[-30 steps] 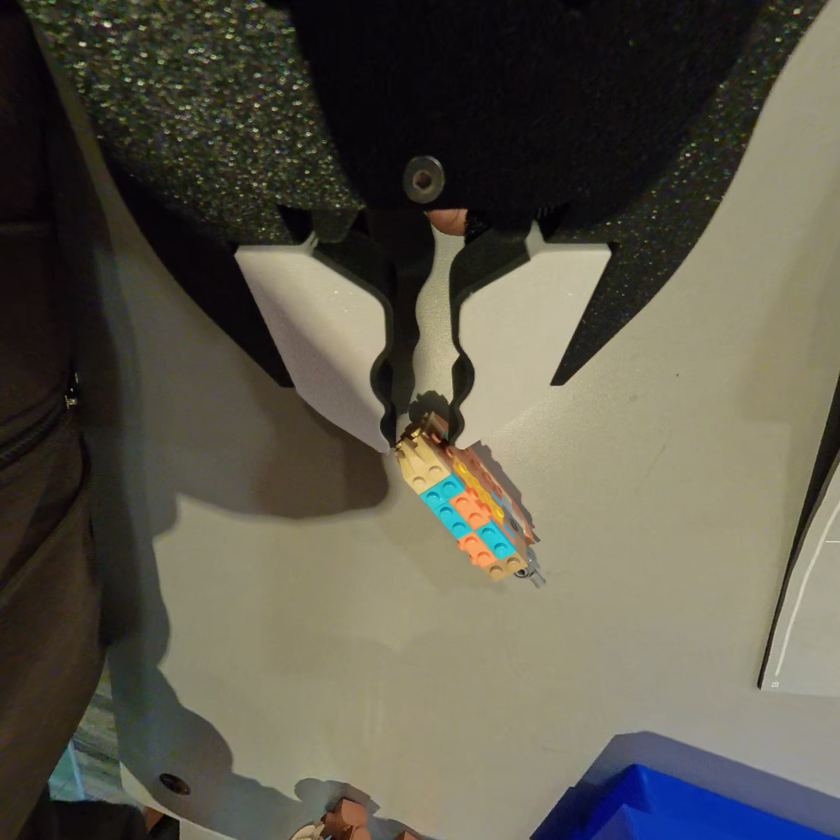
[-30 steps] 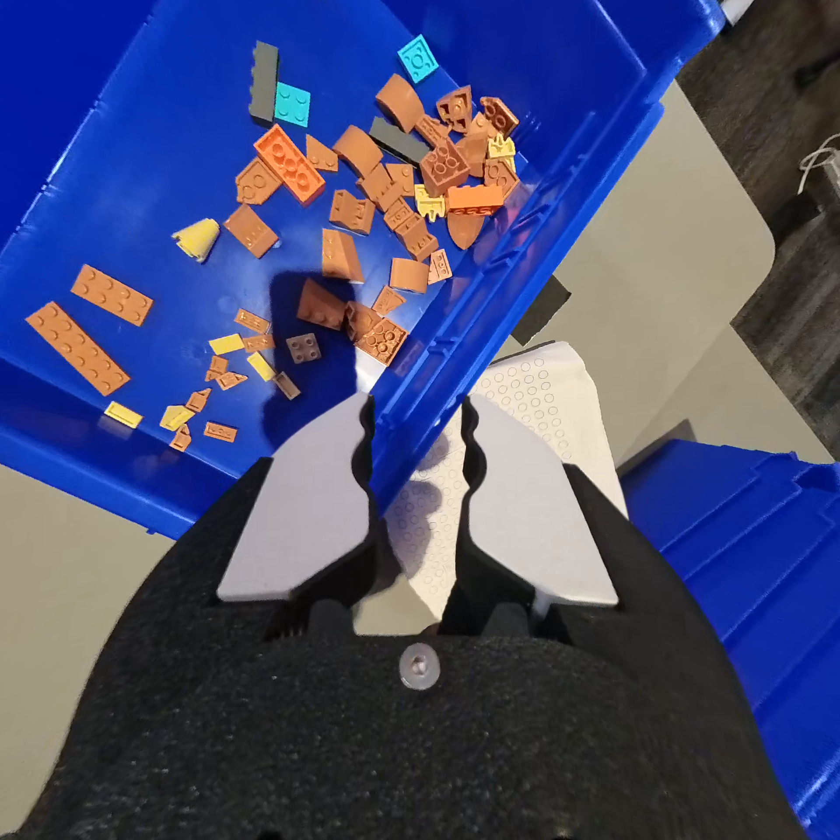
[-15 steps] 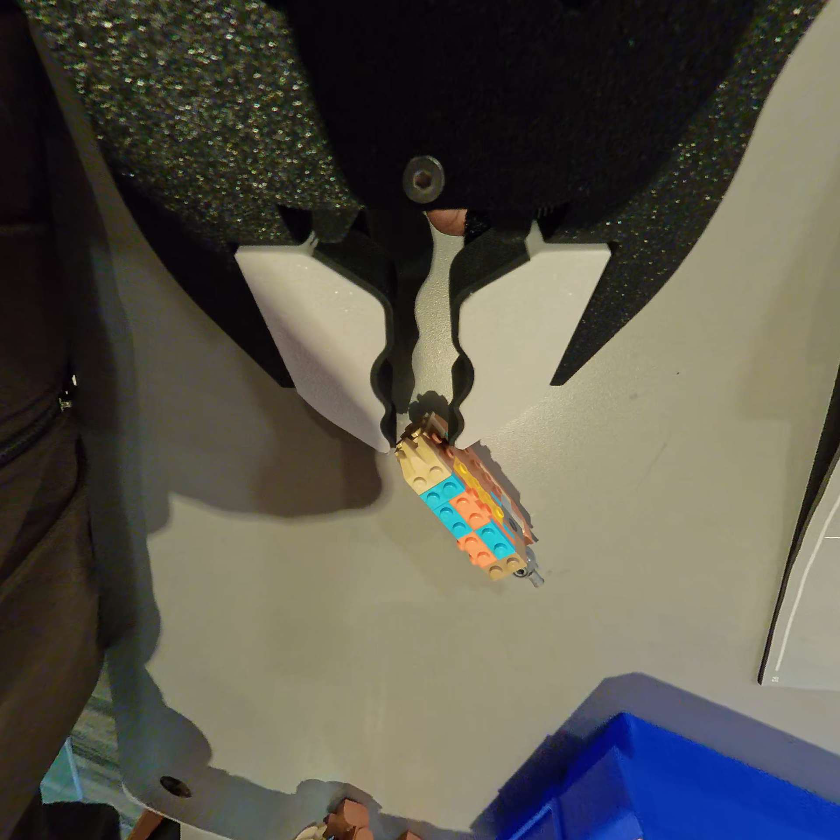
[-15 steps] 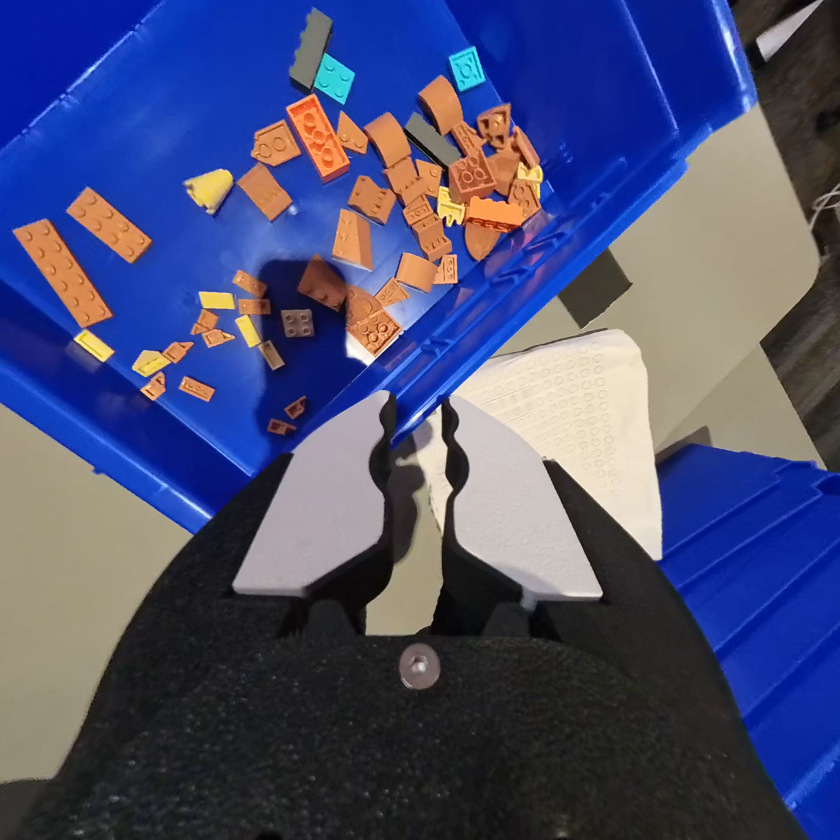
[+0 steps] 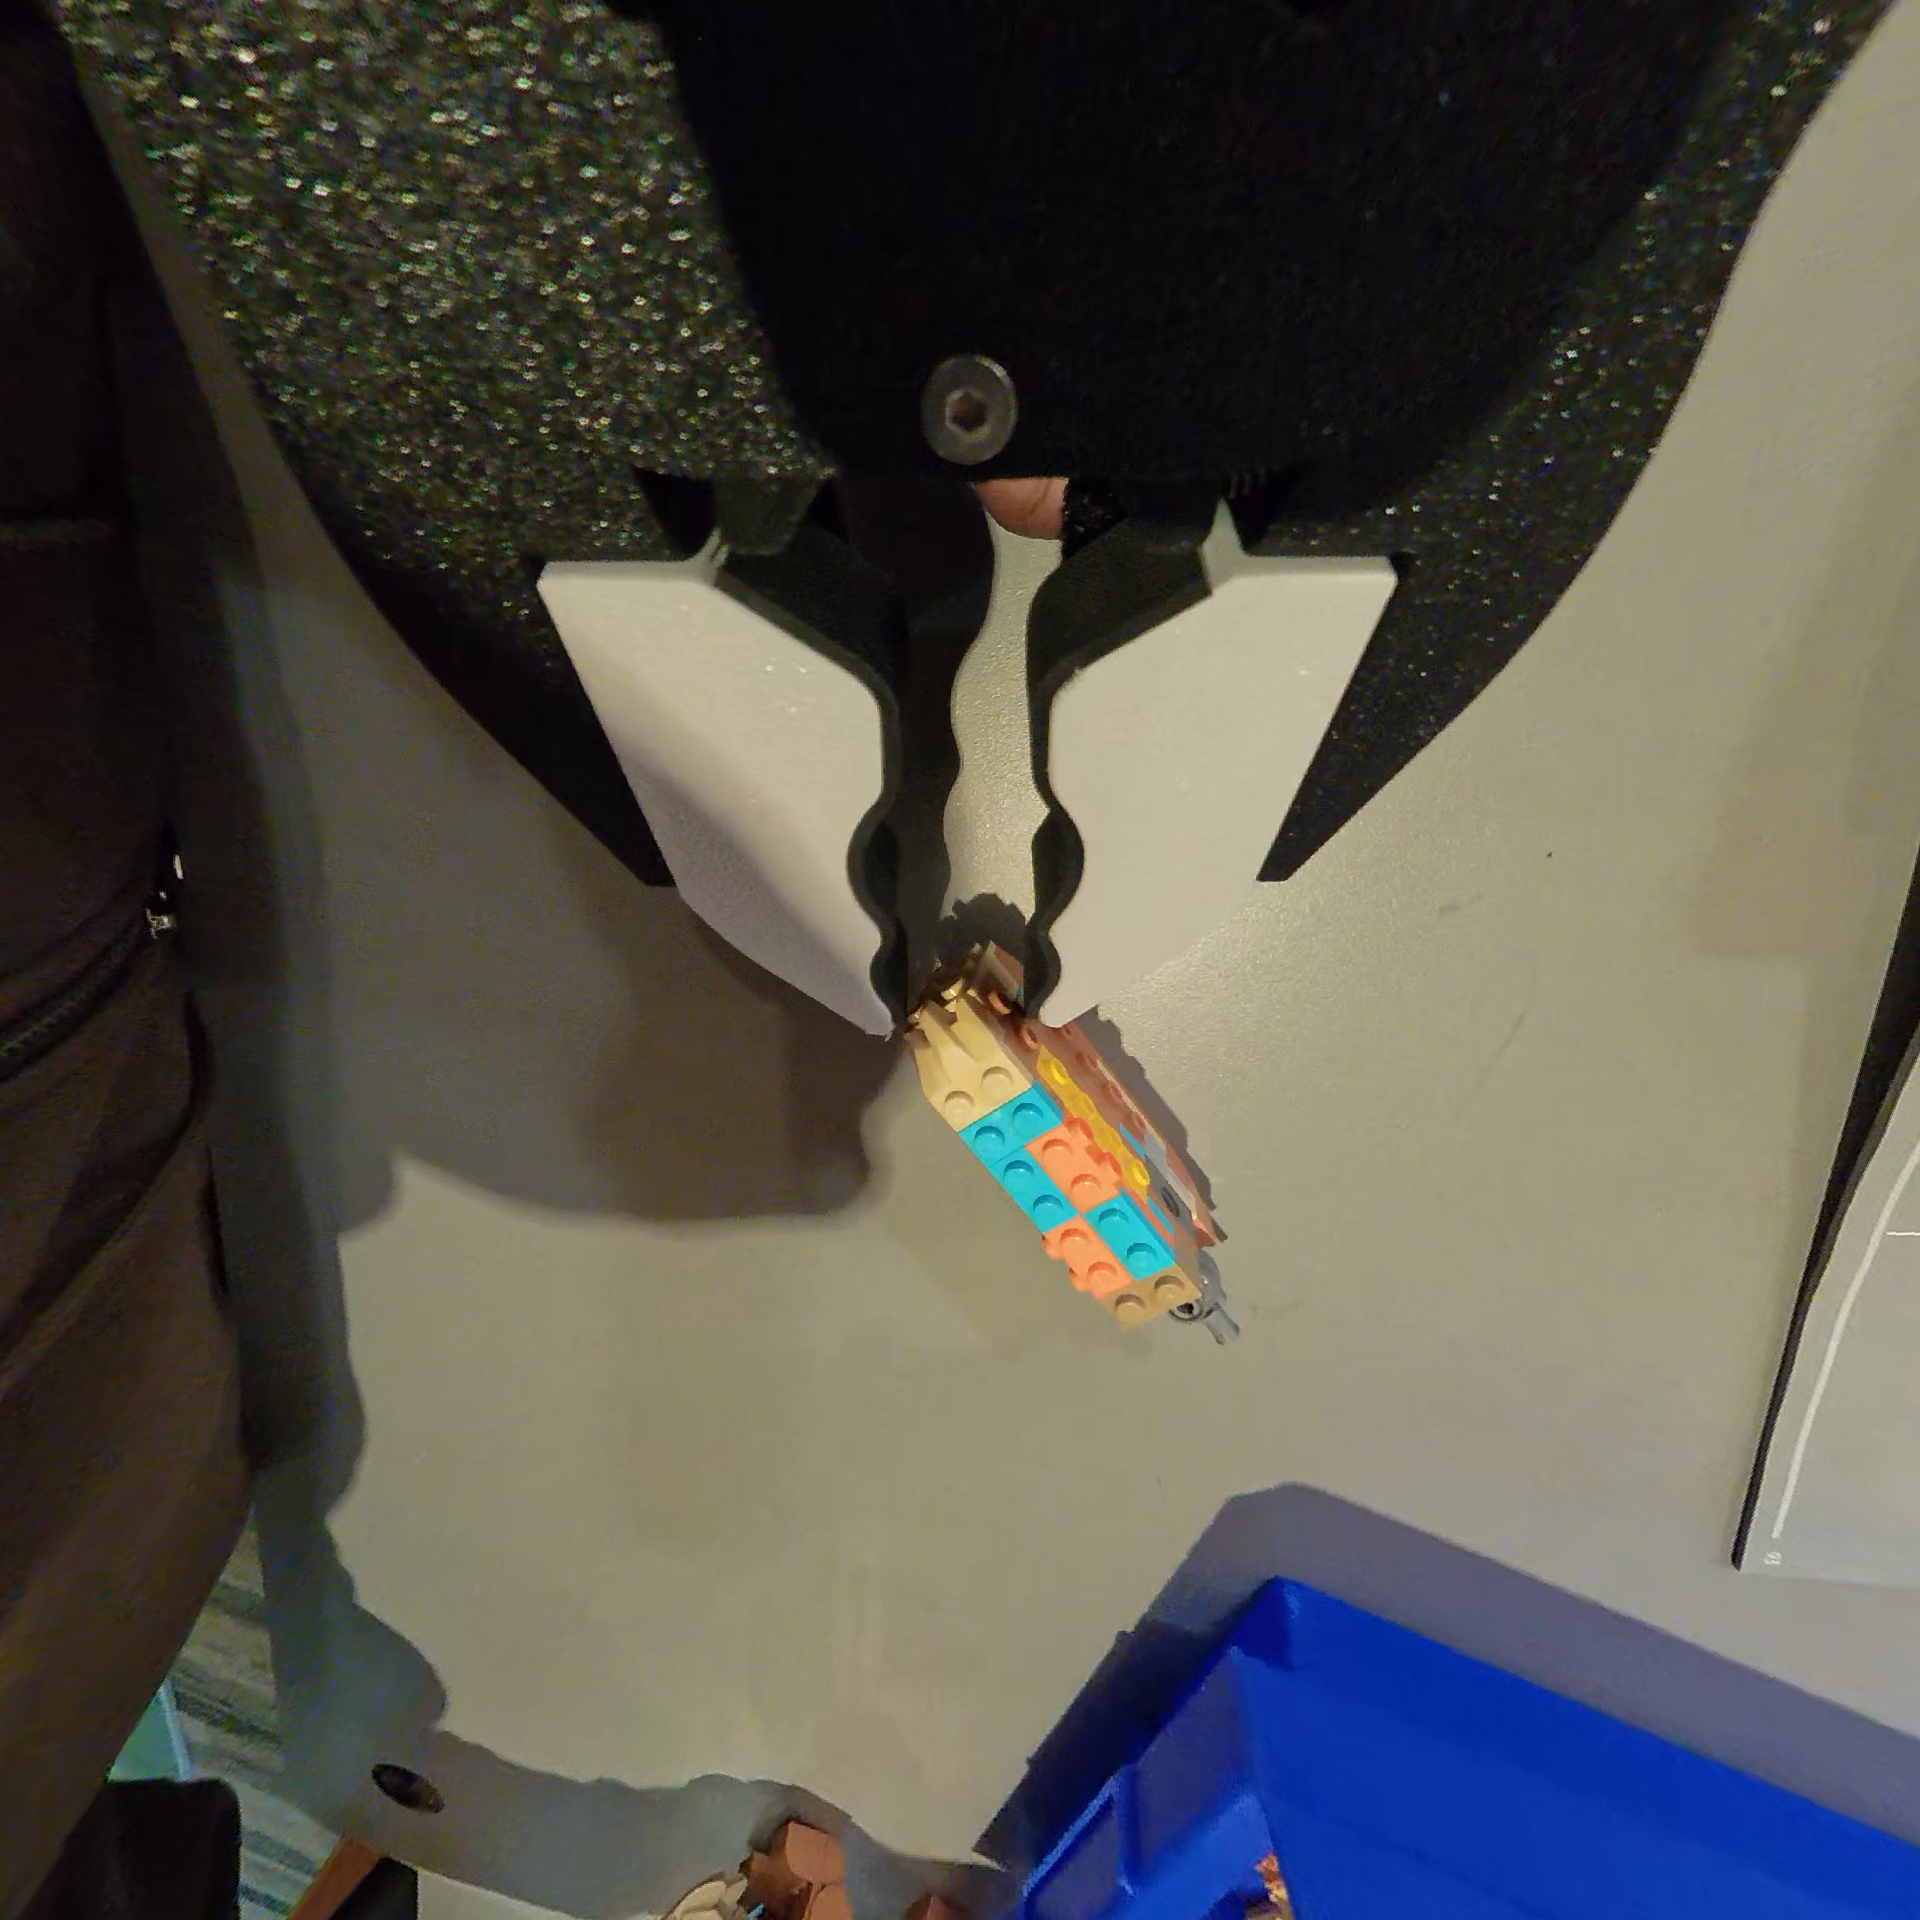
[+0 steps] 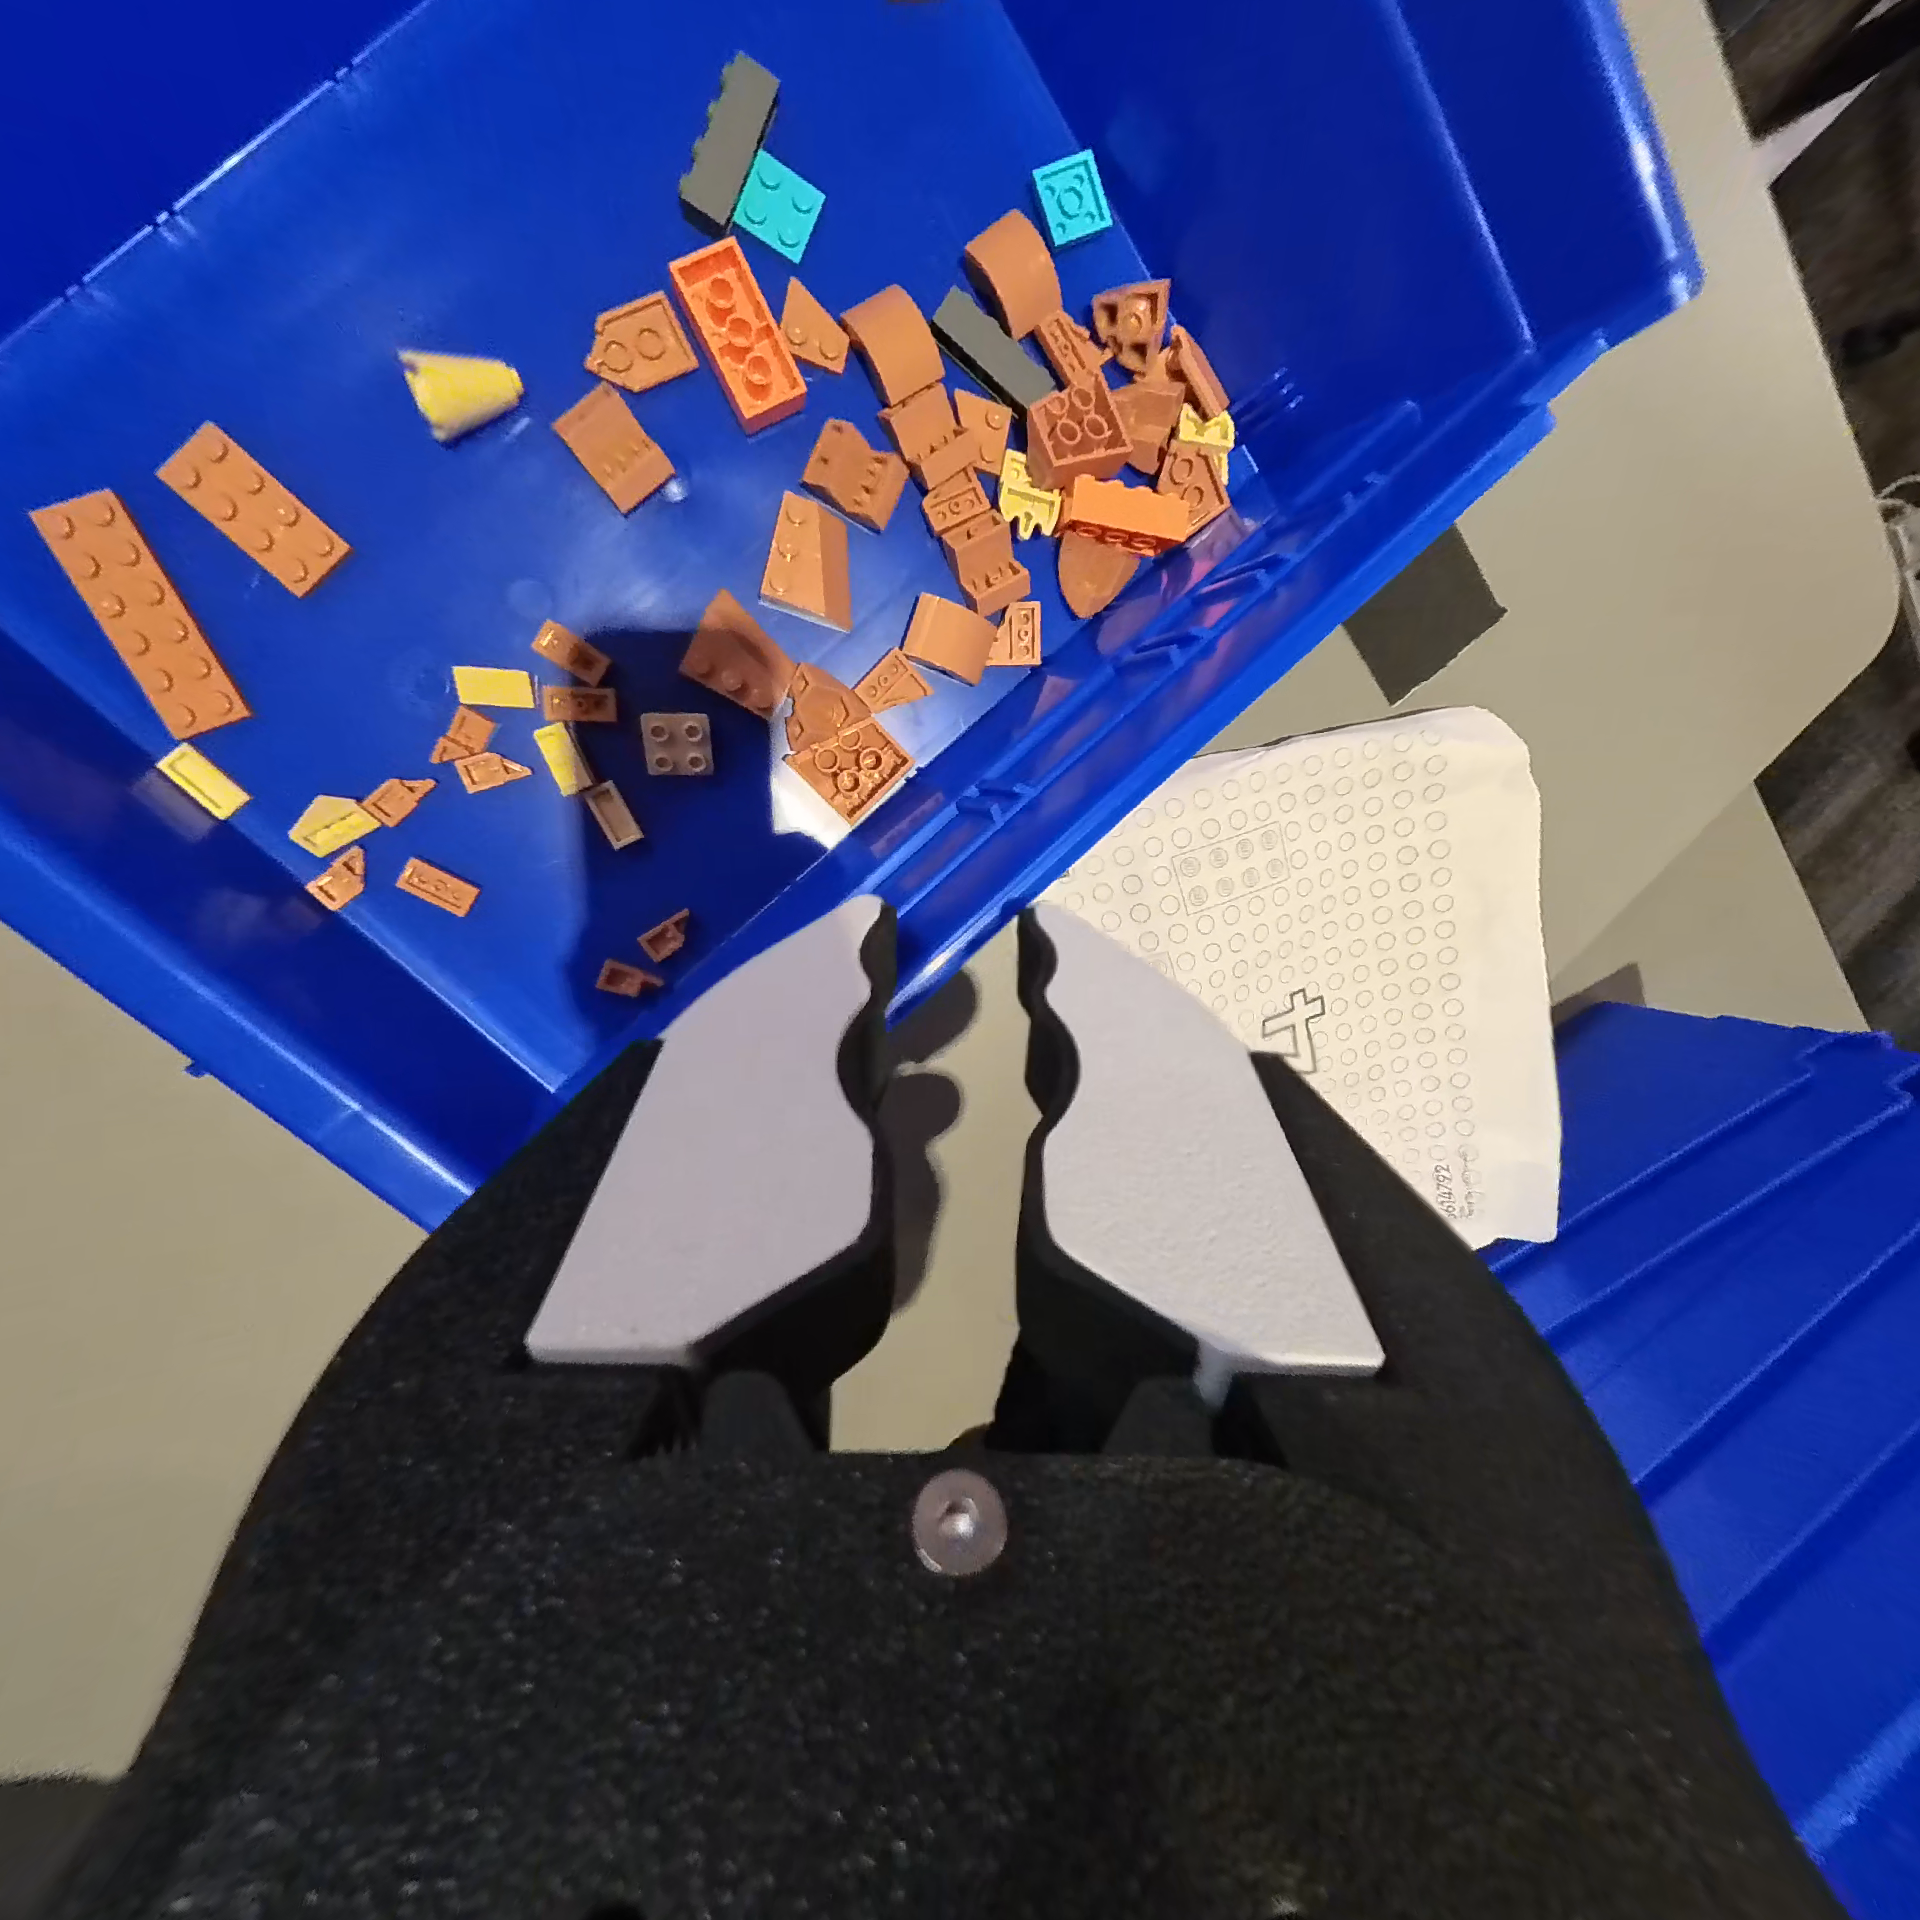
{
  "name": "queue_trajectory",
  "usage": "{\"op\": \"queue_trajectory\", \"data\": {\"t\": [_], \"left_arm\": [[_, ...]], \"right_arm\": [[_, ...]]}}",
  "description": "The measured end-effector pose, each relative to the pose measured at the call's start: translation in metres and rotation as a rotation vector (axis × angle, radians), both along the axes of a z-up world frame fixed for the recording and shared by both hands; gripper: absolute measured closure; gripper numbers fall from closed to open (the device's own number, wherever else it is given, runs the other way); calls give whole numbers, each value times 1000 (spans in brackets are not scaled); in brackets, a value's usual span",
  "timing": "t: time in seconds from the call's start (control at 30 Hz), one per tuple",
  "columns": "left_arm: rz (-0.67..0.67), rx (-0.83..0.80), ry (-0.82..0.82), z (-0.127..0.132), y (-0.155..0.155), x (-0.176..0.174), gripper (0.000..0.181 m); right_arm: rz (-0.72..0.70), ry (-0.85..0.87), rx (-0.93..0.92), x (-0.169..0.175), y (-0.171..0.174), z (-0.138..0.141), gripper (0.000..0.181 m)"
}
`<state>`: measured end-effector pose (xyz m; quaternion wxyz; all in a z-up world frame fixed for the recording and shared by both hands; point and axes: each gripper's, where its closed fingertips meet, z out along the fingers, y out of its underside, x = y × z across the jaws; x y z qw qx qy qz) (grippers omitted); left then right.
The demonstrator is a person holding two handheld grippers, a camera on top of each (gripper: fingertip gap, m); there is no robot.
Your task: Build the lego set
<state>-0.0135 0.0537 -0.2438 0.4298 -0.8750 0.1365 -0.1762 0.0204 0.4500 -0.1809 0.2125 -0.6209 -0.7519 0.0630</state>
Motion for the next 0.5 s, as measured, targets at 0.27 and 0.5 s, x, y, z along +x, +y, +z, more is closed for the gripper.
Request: {"op": "queue_trajectory", "data": {"t": [0.27, 0.5], "left_arm": [[8, 21, -11, 3, 0, -1, 155], [60, 79, 9, 10, 0, -7, 146]], "right_arm": [[-14, 297, -4, 9, -24, 56, 147], [25, 696, -102, 31, -111, 101, 145]]}}
